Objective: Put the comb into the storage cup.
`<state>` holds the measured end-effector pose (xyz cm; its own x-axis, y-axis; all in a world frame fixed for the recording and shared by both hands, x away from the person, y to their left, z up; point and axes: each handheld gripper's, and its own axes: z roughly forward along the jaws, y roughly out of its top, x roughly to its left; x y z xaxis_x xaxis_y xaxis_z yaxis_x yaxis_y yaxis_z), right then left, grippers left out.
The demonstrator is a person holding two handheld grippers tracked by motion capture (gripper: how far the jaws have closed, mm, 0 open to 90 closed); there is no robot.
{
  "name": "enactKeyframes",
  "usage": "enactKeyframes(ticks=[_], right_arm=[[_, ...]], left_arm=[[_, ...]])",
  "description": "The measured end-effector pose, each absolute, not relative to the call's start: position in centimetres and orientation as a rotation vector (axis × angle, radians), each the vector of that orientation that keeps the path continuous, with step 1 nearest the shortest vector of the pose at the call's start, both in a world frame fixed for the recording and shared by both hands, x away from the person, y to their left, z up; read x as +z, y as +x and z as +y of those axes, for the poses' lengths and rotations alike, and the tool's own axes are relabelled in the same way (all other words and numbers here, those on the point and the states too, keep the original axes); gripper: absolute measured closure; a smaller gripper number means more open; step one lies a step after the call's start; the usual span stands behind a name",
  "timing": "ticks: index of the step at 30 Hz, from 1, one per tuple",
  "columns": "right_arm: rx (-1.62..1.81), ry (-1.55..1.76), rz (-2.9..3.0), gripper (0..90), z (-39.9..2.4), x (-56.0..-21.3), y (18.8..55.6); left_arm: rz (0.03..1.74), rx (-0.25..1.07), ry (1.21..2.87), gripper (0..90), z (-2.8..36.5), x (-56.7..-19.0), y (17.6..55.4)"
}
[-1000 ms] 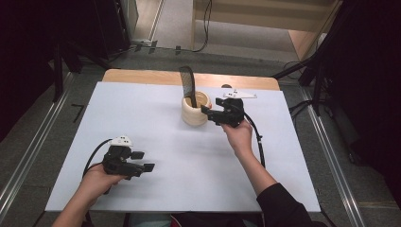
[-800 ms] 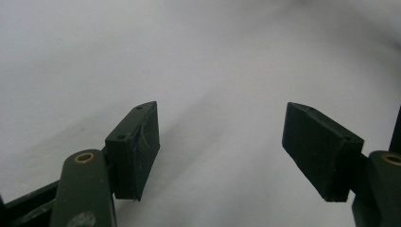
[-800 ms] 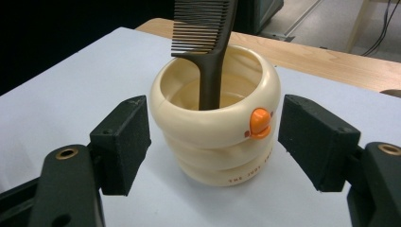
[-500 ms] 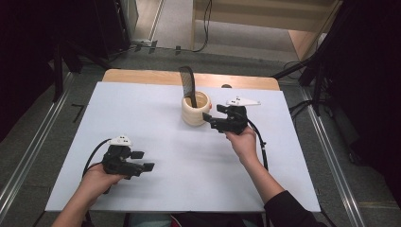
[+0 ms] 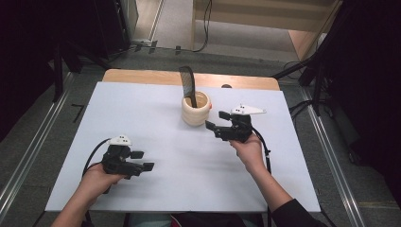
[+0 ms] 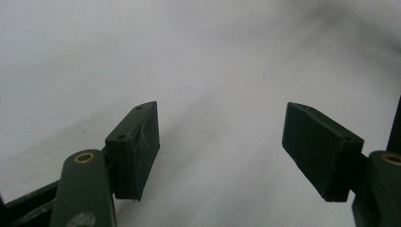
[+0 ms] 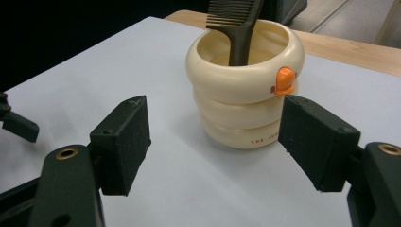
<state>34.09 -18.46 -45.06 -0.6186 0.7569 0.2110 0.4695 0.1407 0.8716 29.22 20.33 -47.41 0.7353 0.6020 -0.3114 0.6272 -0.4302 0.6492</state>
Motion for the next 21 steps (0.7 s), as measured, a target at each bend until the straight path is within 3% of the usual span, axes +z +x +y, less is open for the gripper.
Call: enactKeyframes(ticks=[21], right_arm=[[1.504,1.115,2.187,21.4,-20.2,-45.2,30.4]], left_arm=[[0.928,-0.040,2.137,29.1,20.6,-47.3,29.3]])
